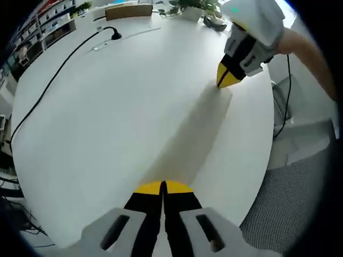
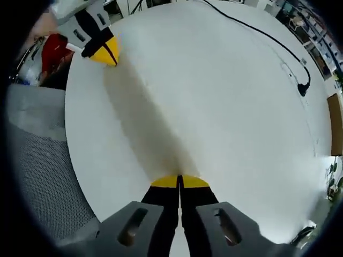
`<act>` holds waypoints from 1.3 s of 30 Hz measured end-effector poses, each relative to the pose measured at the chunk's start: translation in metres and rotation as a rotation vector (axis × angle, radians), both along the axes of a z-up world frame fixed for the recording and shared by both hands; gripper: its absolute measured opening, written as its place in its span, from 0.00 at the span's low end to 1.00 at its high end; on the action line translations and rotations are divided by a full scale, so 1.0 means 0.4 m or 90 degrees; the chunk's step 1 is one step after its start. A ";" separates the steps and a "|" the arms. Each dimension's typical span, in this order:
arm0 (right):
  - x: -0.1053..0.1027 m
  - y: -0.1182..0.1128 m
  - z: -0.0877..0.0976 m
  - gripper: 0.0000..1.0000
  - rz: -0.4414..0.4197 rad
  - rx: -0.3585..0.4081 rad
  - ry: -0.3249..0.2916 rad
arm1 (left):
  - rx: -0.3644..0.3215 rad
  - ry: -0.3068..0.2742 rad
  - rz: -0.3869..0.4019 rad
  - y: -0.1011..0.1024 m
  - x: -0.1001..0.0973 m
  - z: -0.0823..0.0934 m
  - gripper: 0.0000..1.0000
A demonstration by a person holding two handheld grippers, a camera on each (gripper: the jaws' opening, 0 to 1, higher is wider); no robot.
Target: Arrange the utensils inside the cutlery case until each visible utensil rests in its matching compartment.
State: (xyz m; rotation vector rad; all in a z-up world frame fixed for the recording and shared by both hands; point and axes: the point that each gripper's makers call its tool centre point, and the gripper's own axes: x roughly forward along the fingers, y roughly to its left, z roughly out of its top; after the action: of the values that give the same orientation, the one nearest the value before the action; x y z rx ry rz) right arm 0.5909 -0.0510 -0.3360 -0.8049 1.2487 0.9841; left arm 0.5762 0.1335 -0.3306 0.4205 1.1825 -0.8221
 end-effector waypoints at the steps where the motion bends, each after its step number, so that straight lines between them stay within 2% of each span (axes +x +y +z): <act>1: -0.001 0.001 0.001 0.00 0.017 -0.007 -0.008 | 0.003 0.003 0.002 -0.001 0.001 -0.001 0.00; 3: -0.005 0.003 0.001 0.00 0.012 -0.008 -0.015 | 0.026 -0.001 -0.003 -0.001 0.000 -0.010 0.00; 4: -0.002 0.001 0.001 0.00 0.009 -0.007 -0.016 | 0.017 -0.017 -0.024 -0.022 0.003 -0.004 0.00; 6: -0.001 -0.001 0.001 0.00 -0.016 0.004 -0.005 | 0.025 -0.006 -0.014 -0.019 -0.006 -0.003 0.00; 10: 0.002 -0.003 0.007 0.00 -0.035 0.027 0.012 | -0.022 0.012 0.018 -0.019 -0.012 0.001 0.00; 11: -0.001 -0.001 0.011 0.00 -0.049 0.038 0.021 | -0.025 0.016 0.023 -0.021 -0.014 0.002 0.00; 12: -0.018 0.012 0.019 0.00 -0.062 0.069 0.051 | -0.034 0.031 0.047 -0.020 -0.017 0.004 0.00; 13: -0.027 0.028 0.035 0.00 -0.100 0.099 0.072 | -0.015 0.063 0.076 -0.011 -0.034 0.004 0.00; 14: -0.013 0.034 0.048 0.00 -0.133 0.111 0.053 | -0.011 0.065 0.075 -0.008 -0.035 0.007 0.00; 15: 0.008 0.032 0.066 0.00 -0.082 0.109 0.007 | -0.052 0.026 0.055 -0.040 -0.026 0.020 0.00; 16: 0.006 0.033 0.065 0.00 -0.068 0.107 0.007 | -0.061 0.024 0.054 -0.048 -0.031 0.025 0.00; 17: -0.010 0.026 0.064 0.00 -0.066 0.089 0.019 | -0.054 0.034 0.054 -0.056 -0.043 0.024 0.00; 18: -0.011 0.023 0.058 0.00 -0.064 0.081 0.018 | -0.052 0.033 0.047 -0.056 -0.027 0.014 0.00; 19: -0.017 0.022 0.050 0.00 -0.060 0.076 0.026 | -0.050 0.023 0.030 -0.065 -0.025 0.013 0.00; 22: -0.028 0.010 0.018 0.00 -0.039 0.044 0.032 | -0.043 0.020 0.017 -0.074 -0.022 0.011 0.00; 24: -0.025 0.011 0.008 0.00 -0.037 0.040 0.026 | 0.012 0.007 -0.014 -0.050 -0.022 -0.005 0.00; 25: -0.027 0.014 0.007 0.00 -0.038 0.040 0.025 | -0.006 -0.015 -0.061 -0.069 -0.020 0.003 0.00; 26: -0.028 0.015 0.000 0.00 -0.039 0.038 0.025 | 0.008 0.007 -0.028 -0.058 -0.028 0.002 0.00; 28: -0.027 0.014 0.006 0.00 -0.037 0.028 0.017 | 0.008 0.011 -0.044 -0.055 -0.023 -0.001 0.00; 29: -0.027 0.014 0.006 0.00 -0.011 0.013 0.007 | 0.011 0.015 -0.039 -0.054 -0.023 -0.001 0.00; 30: -0.027 0.015 0.004 0.00 -0.001 0.010 0.007 | 0.015 0.013 -0.057 -0.053 -0.021 -0.002 0.00; 33: -0.027 0.017 0.002 0.00 -0.020 0.001 0.016 | 0.032 0.038 -0.052 -0.051 -0.018 -0.004 0.00; 34: -0.030 0.018 0.003 0.00 -0.010 -0.001 0.013 | 0.051 0.044 -0.072 -0.050 -0.016 -0.006 0.00; 36: -0.028 0.020 0.004 0.00 0.018 -0.001 -0.004 | 0.064 0.046 -0.076 -0.054 -0.016 -0.008 0.00; 39: -0.026 0.019 0.005 0.00 0.015 0.001 -0.007 | 0.064 0.045 -0.077 -0.049 -0.010 -0.012 0.00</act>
State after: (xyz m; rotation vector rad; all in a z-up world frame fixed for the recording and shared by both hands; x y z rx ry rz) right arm 0.5806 -0.0434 -0.3339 -0.8241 1.2311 0.9994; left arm 0.5720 0.1140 -0.3353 0.5537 1.2775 -0.8902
